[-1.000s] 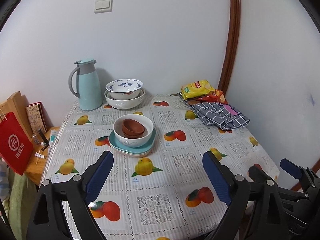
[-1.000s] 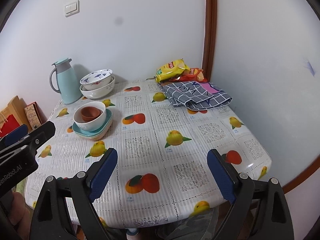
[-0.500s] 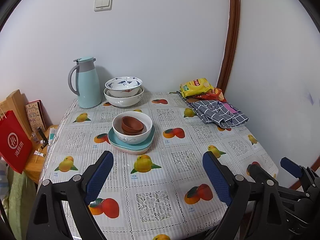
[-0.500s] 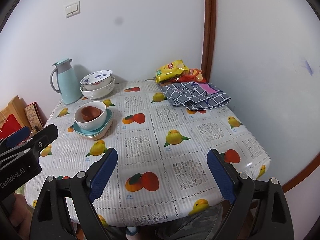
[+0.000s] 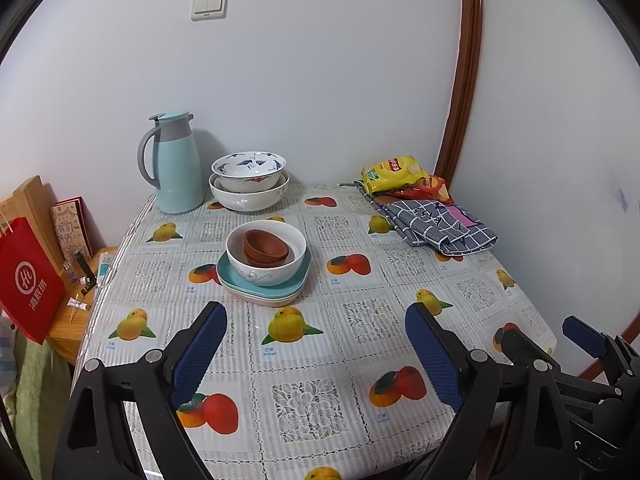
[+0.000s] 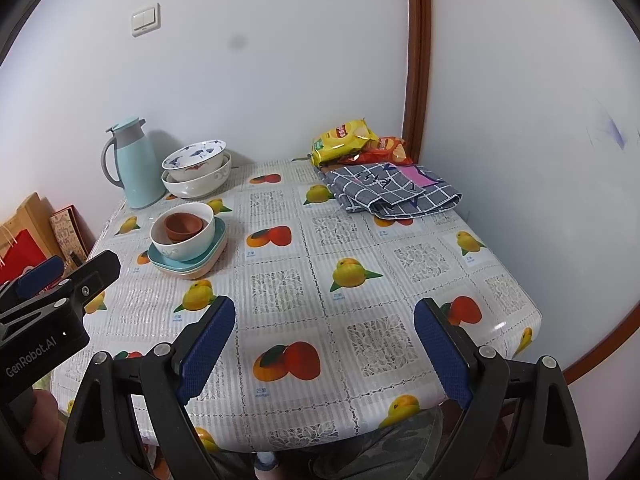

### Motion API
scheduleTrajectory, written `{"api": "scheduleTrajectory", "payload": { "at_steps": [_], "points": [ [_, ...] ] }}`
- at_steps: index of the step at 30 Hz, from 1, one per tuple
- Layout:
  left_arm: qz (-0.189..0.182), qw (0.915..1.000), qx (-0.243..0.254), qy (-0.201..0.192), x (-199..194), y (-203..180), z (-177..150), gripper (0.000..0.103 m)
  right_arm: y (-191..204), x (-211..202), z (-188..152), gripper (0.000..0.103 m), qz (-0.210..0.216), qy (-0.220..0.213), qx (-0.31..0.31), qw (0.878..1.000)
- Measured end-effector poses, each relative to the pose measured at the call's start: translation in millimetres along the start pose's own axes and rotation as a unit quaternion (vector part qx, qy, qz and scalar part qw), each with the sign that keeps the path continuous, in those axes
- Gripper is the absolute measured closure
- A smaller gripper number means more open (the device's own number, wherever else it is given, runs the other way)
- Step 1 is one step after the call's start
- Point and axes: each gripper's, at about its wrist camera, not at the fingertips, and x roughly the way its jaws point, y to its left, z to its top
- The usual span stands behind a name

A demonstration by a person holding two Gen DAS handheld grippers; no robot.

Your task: Organize plates and bowls

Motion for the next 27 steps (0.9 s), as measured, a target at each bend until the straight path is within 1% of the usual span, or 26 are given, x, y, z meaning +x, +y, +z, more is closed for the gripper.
{"api": "scheduleTrajectory", "payload": {
  "at_steps": [27],
  "points": [
    [0.002, 1.0000, -0.001, -0.001, -1.9, 0.6, -2.7, 0.012, 5.9, -4.1, -1.6, 0.013, 0.003, -0.001, 0.003, 1.000]
  ]
}}
